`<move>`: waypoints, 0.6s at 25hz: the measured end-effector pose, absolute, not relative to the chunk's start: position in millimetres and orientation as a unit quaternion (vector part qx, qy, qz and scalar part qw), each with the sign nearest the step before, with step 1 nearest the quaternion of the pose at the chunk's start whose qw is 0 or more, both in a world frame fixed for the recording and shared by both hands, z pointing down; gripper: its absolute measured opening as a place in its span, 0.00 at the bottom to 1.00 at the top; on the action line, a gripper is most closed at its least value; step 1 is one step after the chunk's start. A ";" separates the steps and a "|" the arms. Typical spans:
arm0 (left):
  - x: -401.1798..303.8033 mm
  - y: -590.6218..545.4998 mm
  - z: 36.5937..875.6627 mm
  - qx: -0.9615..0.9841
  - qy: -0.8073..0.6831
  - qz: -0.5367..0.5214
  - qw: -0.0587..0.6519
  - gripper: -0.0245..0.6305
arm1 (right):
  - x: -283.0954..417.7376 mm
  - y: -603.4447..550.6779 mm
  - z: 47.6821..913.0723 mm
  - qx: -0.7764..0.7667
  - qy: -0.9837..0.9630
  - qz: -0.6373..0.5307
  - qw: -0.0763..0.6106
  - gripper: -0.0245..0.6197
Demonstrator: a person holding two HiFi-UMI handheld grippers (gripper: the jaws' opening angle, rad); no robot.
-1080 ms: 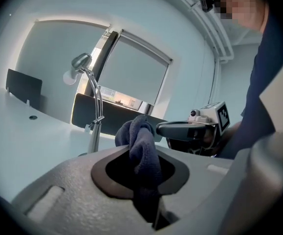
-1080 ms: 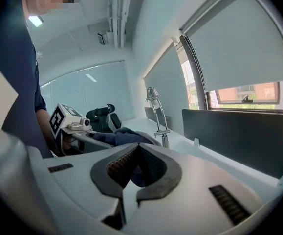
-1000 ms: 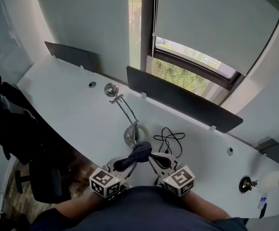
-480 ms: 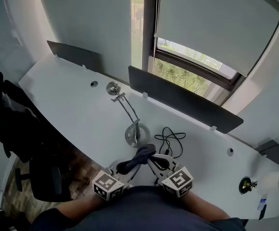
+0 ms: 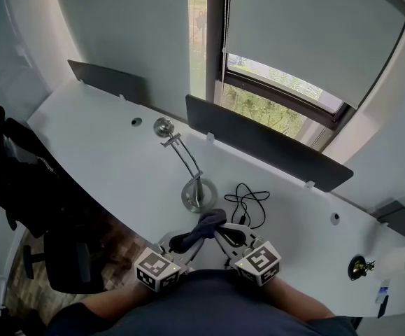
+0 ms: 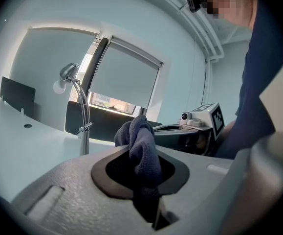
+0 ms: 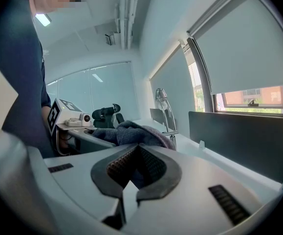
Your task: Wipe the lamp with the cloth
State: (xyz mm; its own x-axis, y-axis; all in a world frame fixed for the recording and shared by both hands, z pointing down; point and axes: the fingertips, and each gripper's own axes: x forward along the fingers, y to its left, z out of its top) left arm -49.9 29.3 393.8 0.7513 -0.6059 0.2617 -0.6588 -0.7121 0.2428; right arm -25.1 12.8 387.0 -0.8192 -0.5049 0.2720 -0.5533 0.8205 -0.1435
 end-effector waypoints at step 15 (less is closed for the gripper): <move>-49.3 30.3 391.7 0.922 -0.343 0.084 0.158 0.13 | -24.3 13.9 385.4 0.279 -0.948 0.111 0.108 0.05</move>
